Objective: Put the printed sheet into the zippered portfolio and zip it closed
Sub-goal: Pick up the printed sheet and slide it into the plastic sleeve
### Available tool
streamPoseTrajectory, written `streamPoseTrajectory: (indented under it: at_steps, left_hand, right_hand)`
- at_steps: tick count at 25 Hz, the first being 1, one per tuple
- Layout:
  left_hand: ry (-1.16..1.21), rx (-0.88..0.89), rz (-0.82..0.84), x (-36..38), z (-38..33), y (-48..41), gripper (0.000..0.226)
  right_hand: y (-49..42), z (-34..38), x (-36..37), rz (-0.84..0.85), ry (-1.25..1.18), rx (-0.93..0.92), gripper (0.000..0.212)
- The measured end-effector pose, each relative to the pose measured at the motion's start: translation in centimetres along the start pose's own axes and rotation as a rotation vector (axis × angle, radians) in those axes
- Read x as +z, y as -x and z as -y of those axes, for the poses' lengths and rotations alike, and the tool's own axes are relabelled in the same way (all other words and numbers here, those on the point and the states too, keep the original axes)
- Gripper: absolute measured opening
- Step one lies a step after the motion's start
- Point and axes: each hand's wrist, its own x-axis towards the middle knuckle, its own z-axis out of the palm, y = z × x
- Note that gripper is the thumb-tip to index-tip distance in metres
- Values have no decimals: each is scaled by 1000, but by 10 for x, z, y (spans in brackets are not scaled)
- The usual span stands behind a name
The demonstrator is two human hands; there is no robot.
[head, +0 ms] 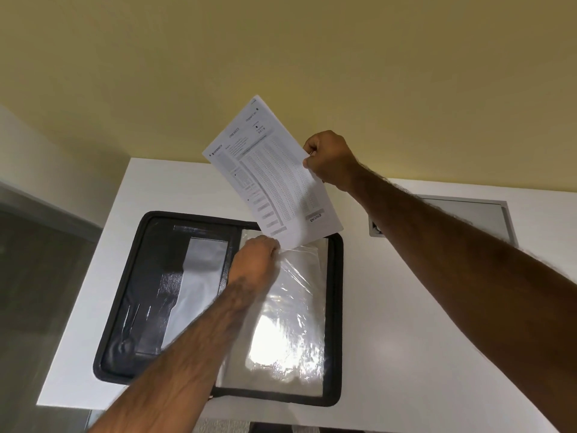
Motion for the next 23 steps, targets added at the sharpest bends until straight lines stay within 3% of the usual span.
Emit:
streamPoseTrajectory:
  at_steps: [6, 10, 14, 21, 23]
  left_hand:
    - [112, 142, 121, -13, -25, 2, 24]
    - [-118, 244, 41, -11, -38, 3, 23]
    - [-211, 208, -3, -10, -36, 4, 26]
    - [-19, 153, 1, -16, -45, 0, 17]
    - [-29, 148, 27, -18, -32, -1, 24]
  right_hand:
    - [1, -6, 17, 28, -87, 80, 11]
    - [2, -11, 25, 16, -103, 97, 14]
    - [0, -17, 24, -1, -105, 105, 14]
    - [-9, -19, 22, -10, -86, 92, 16]
    - [-10, -19, 22, -7, -72, 80, 16]
